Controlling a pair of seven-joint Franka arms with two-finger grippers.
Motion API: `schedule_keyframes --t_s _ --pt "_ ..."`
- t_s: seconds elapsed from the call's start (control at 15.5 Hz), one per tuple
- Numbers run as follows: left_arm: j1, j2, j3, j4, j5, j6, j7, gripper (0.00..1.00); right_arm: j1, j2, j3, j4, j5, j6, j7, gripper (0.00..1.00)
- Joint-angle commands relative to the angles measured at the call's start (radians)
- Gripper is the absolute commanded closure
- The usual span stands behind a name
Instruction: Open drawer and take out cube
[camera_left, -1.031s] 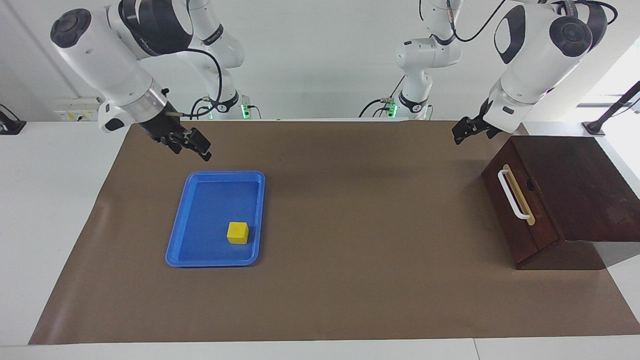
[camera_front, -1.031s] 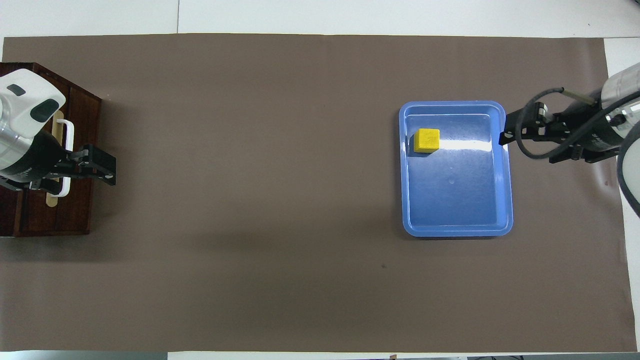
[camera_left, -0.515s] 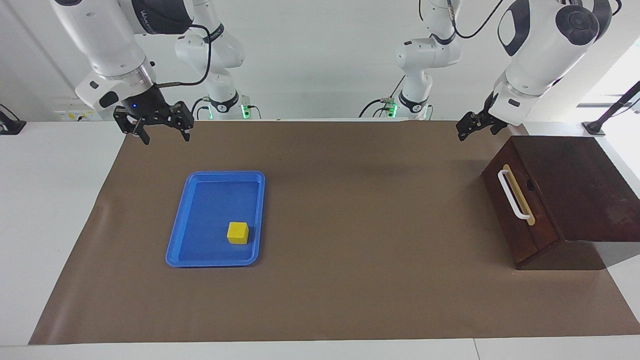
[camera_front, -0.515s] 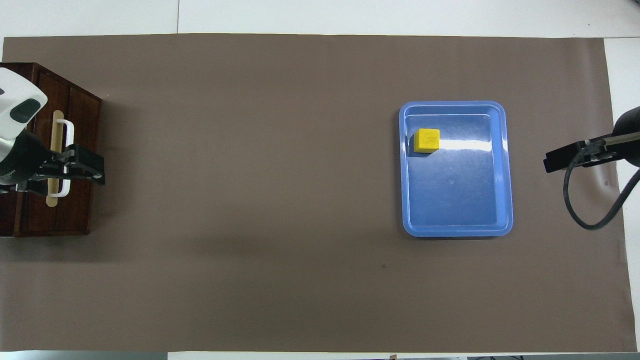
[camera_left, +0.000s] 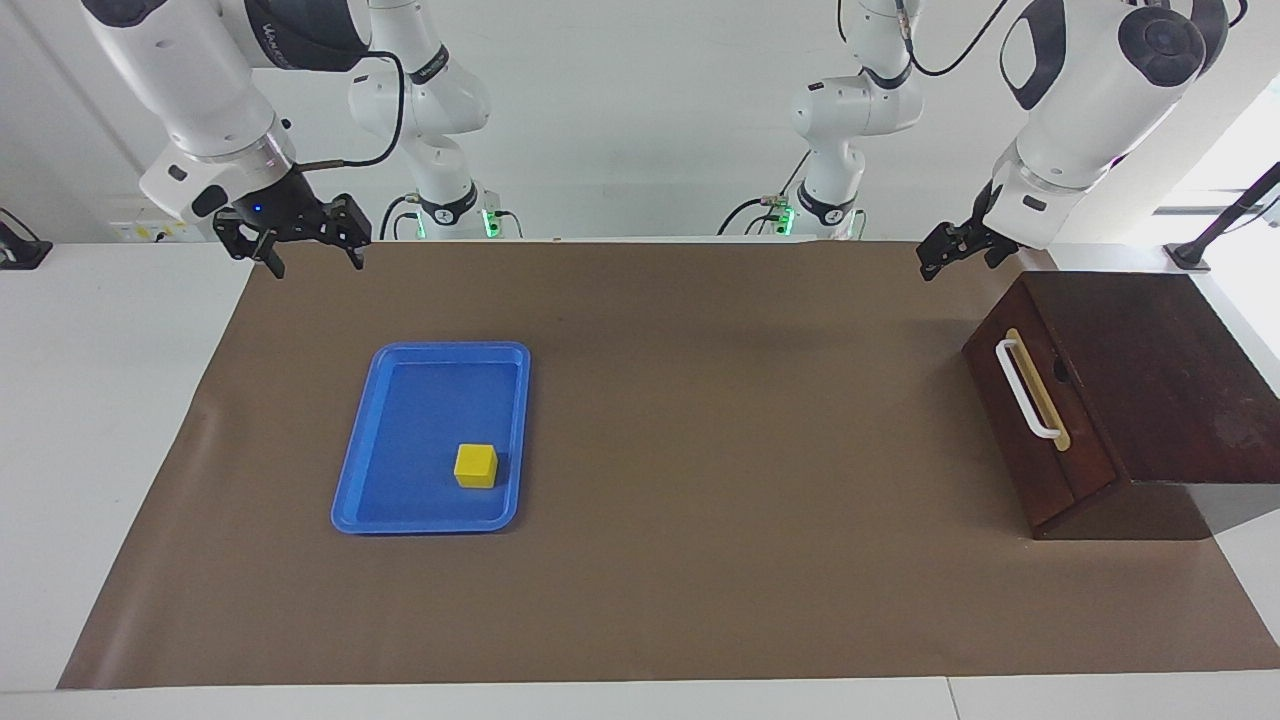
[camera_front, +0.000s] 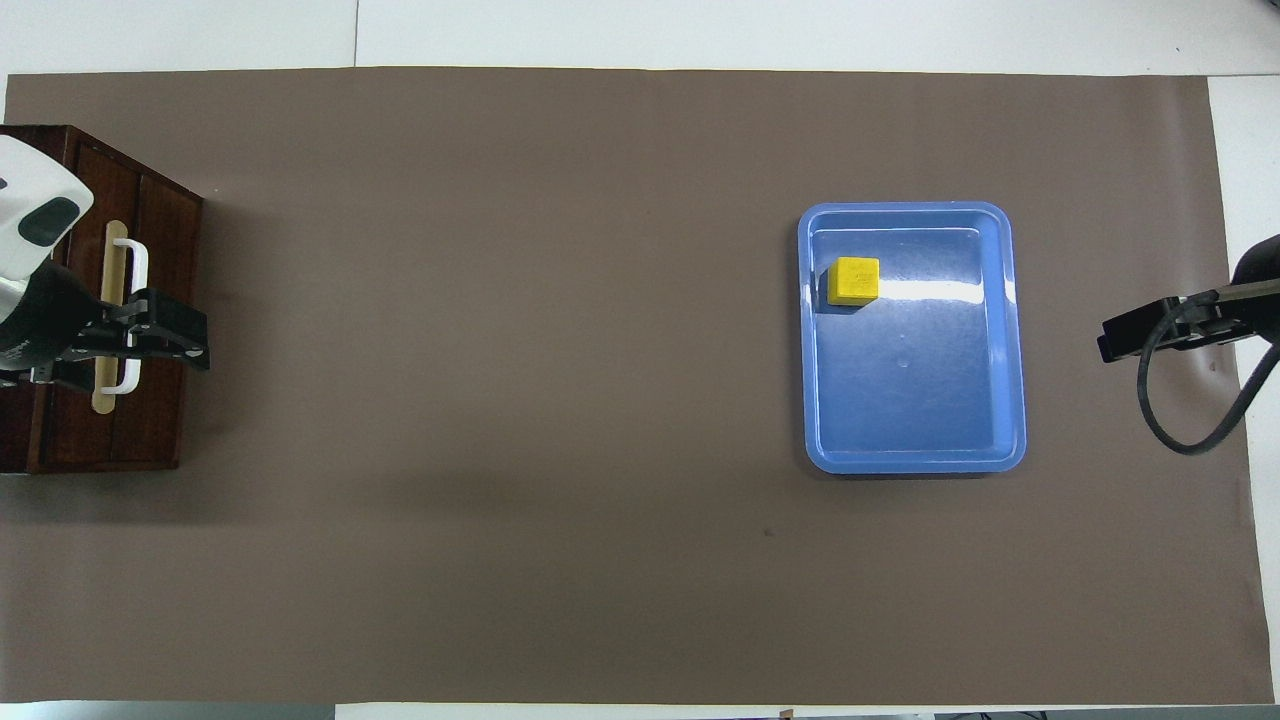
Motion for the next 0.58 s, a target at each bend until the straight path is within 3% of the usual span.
schedule_keyframes --t_s 0.0,0.52 --pt "0.007 -0.011 -0.001 0.003 -0.011 -0.019 0.001 0.0 -0.009 -0.027 0.002 -0.023 -0.002 -0.004 -0.022 0.0" --pt "0.007 -0.011 -0.001 0.003 -0.011 -0.019 0.003 0.0 -0.008 -0.033 0.002 -0.021 -0.003 -0.002 -0.021 0.0"
